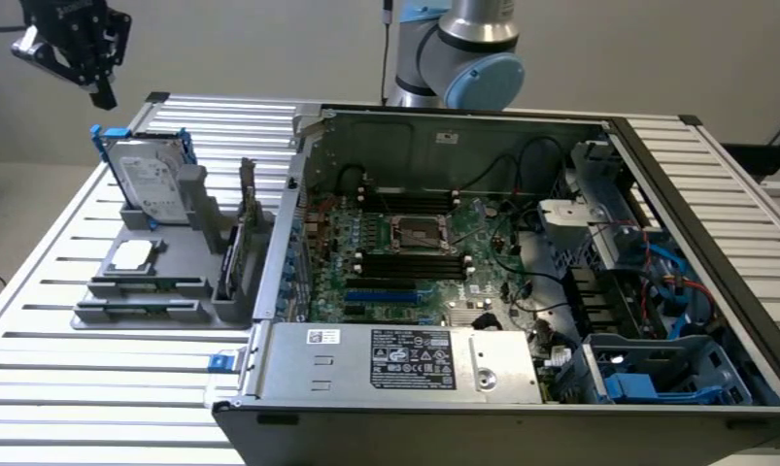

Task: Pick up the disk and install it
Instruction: 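Pick up the disk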

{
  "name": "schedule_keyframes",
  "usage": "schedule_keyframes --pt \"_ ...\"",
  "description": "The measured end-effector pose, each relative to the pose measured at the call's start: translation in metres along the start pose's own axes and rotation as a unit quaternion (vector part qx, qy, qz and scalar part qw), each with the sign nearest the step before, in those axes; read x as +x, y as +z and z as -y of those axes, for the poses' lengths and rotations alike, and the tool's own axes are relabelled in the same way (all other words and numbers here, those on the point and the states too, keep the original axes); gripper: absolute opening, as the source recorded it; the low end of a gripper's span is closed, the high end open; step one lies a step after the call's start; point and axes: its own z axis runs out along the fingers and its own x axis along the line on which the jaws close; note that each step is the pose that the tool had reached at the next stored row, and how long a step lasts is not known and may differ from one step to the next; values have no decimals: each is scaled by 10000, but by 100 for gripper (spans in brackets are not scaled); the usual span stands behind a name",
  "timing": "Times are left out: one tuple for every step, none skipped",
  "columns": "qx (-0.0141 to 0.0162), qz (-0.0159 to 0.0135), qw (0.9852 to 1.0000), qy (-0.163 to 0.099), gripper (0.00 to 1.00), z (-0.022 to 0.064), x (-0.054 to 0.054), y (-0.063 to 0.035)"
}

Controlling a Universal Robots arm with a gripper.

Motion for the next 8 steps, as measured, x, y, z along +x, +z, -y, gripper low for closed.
schedule_keyframes --pt "-5 -4 10000 -55 11 0 0 1" --pt "-11 -8 9999 -115 11 0 0 1" --pt "-17 -12 9998 -172 11 0 0 2" --pt "-22 -16 9997 -228 11 0 0 3" --pt "-26 -19 9996 -284 11 0 0 4" --pt "-30 -23 9994 -345 11 0 0 5" --pt "-31 -27 9992 -410 11 1 0 6" --pt "-30 -30 9988 -485 11 1 0 8"
